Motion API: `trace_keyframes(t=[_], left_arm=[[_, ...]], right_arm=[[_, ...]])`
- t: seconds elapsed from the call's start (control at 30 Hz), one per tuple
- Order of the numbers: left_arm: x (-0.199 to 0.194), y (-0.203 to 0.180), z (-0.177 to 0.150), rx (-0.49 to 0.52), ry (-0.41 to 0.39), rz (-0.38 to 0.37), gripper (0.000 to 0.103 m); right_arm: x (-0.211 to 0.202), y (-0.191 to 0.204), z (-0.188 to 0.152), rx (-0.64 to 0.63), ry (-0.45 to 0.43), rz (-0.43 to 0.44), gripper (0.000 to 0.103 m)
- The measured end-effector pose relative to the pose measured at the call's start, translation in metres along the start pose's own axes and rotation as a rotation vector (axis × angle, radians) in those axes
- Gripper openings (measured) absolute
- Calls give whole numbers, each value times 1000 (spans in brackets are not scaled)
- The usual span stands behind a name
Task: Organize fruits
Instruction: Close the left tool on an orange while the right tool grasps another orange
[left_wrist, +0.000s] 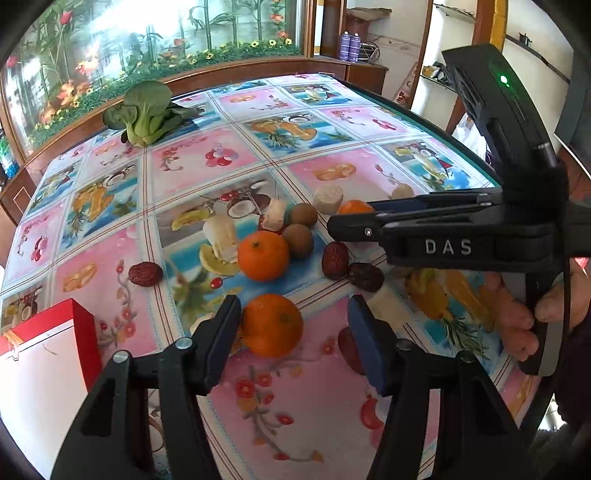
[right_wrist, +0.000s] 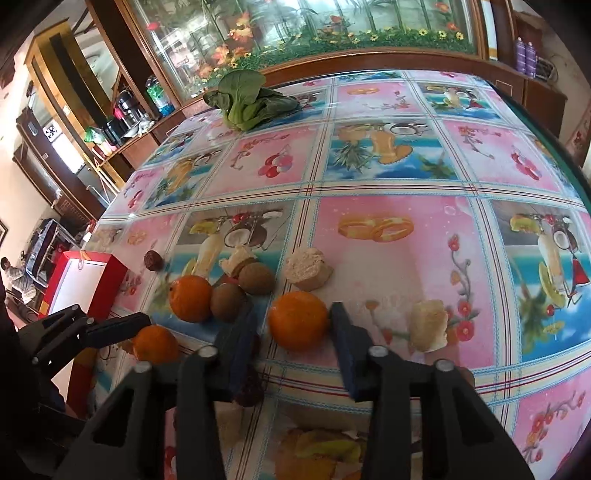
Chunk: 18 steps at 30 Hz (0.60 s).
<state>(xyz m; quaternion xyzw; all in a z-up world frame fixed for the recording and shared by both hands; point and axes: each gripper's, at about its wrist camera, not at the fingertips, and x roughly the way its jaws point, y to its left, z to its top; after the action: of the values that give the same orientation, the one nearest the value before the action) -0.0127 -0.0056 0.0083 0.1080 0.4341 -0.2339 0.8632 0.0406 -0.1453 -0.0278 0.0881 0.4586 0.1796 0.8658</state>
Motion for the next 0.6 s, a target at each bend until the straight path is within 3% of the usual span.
trace_keyframes(t=[0.1, 0.2, 0.6], left_arm=[[2, 4, -1, -12, 7, -7, 60], [4, 5, -1, -8, 16, -2, 51], [6, 6, -1, 39, 23, 20, 51]], right_arm=[[0, -2, 1, 12, 3, 12, 32], [0, -4, 0, 23, 5, 21, 31], [-4, -12, 0, 72, 1, 42, 31]])
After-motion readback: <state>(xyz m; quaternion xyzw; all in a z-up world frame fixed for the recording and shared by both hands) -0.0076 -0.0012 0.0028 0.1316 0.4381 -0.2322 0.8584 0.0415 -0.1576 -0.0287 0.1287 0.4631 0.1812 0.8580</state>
